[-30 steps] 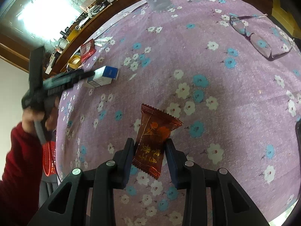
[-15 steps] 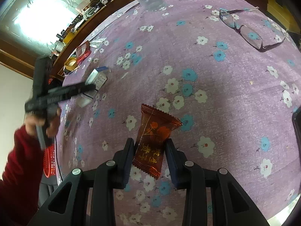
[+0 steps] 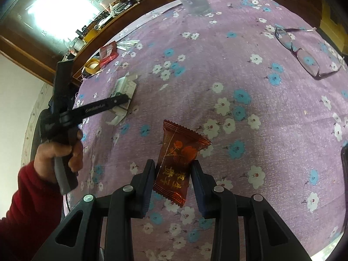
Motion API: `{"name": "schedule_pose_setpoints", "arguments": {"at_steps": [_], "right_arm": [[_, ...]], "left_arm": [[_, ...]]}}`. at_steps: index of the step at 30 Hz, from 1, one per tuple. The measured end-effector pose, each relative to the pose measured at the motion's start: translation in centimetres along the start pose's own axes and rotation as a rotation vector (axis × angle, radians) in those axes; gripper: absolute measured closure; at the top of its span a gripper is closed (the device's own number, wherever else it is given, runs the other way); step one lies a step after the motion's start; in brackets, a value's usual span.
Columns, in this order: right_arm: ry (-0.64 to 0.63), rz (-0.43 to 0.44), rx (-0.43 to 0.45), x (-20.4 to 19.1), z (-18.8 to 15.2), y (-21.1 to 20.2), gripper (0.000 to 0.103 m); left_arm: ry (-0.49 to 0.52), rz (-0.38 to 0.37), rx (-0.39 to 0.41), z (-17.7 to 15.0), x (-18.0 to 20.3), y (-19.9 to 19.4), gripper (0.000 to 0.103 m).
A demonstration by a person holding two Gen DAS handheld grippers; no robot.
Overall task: Collect trash
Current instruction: 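Grasp the white medicine box with the left tool while the right tool holds the candy wrapper, then carry the medicine box and candy wrapper to the red basket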
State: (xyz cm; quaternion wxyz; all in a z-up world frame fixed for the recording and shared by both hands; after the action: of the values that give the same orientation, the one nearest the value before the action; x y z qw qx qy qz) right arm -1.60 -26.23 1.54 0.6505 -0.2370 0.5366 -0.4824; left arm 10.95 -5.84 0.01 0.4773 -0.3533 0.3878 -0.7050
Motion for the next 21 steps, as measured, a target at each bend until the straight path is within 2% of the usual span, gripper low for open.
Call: {"name": "schedule_pose_setpoints", "arguments": {"at_steps": [3, 9, 14, 21], "right_arm": [[-0.032, -0.03, 0.007, -0.6, -0.3, 0.1, 0.067], [-0.141, -0.116, 0.007, -3.1, -1.4, 1.4, 0.067], [-0.276, -0.191, 0.008, -6.3, -2.9, 2.8, 0.067], [-0.413, -0.214, 0.018, -11.3, -4.7, 3.9, 0.066]], "left_arm": [[-0.009, 0.026, 0.08, -2.7, 0.4, -2.9, 0.071], [-0.028, 0.097, 0.174, -8.6, 0.5, -7.3, 0.071], [-0.051, 0.134, 0.206, -12.0, -0.7, -10.2, 0.071], [-0.105, 0.16, 0.234, -15.5, -2.9, -13.4, 0.07]]}}
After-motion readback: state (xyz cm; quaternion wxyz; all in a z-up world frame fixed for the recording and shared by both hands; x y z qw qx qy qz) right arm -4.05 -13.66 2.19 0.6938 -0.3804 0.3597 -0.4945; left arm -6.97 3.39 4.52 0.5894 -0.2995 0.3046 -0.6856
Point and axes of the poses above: each gripper's, at about its wrist camera, not at the fingertips, and y roughly the way its jaws point, x to its right, z to its top, the point moved 4 cm from there along y, roughly the way its jaws point, and after that the axes turned 1 degree about y, right-handed, at the moved point
